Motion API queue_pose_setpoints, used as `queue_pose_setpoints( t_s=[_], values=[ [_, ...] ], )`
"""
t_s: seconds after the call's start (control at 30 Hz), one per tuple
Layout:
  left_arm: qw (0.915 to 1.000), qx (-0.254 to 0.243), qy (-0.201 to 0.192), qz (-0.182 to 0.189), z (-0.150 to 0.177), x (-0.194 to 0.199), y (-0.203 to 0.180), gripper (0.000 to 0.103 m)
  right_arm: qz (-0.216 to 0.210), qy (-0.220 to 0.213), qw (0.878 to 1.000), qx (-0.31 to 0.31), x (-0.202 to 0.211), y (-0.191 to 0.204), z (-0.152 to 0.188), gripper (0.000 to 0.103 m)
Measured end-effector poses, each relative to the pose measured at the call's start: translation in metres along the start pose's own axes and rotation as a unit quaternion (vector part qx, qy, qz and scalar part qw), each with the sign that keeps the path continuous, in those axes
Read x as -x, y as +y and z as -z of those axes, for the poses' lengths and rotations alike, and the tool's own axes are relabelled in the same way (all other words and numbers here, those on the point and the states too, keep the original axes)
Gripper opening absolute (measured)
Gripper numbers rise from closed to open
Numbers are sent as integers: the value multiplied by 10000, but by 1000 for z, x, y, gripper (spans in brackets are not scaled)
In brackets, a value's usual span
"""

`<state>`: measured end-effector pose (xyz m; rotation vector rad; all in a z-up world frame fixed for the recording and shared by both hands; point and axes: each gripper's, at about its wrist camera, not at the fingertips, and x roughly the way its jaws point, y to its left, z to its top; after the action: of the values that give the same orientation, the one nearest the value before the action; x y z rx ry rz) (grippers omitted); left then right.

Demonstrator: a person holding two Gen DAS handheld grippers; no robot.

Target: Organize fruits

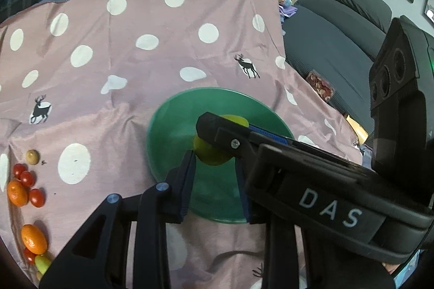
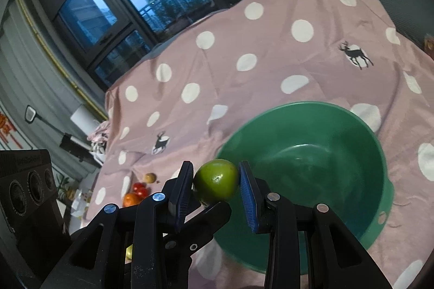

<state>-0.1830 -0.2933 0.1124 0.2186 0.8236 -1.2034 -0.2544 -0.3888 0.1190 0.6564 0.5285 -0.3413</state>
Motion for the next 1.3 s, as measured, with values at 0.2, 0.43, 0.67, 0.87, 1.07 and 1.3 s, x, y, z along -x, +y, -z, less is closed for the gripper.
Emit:
queue_pose_setpoints(
  t_s=[0.2, 0.43, 0.67, 0.87, 1.07, 1.3],
  values=[
    [9998, -30, 140, 146, 0, -14, -6, 29, 167, -6, 9997, -174, 0, -16, 2, 36],
    [9990, 6, 333, 285, 2, -31, -9, 28, 468, 64, 9985, -279, -4, -27, 2, 36],
    [9982, 64, 471, 364, 3, -41, -9, 28, 623, 170, 9973, -356, -9, -35, 5, 36],
    [9977, 86, 548, 401, 3, -46, -10, 27, 710, 231, 9965, -387, -11, -39, 6, 36],
    [9973, 94, 611, 407, 4, -49, -10, 27, 774, 278, 9958, -406, -13, -42, 6, 36],
    [9969, 101, 664, 411, 5, -52, -11, 27, 847, 325, 9951, -397, -14, -44, 6, 36]
  ],
)
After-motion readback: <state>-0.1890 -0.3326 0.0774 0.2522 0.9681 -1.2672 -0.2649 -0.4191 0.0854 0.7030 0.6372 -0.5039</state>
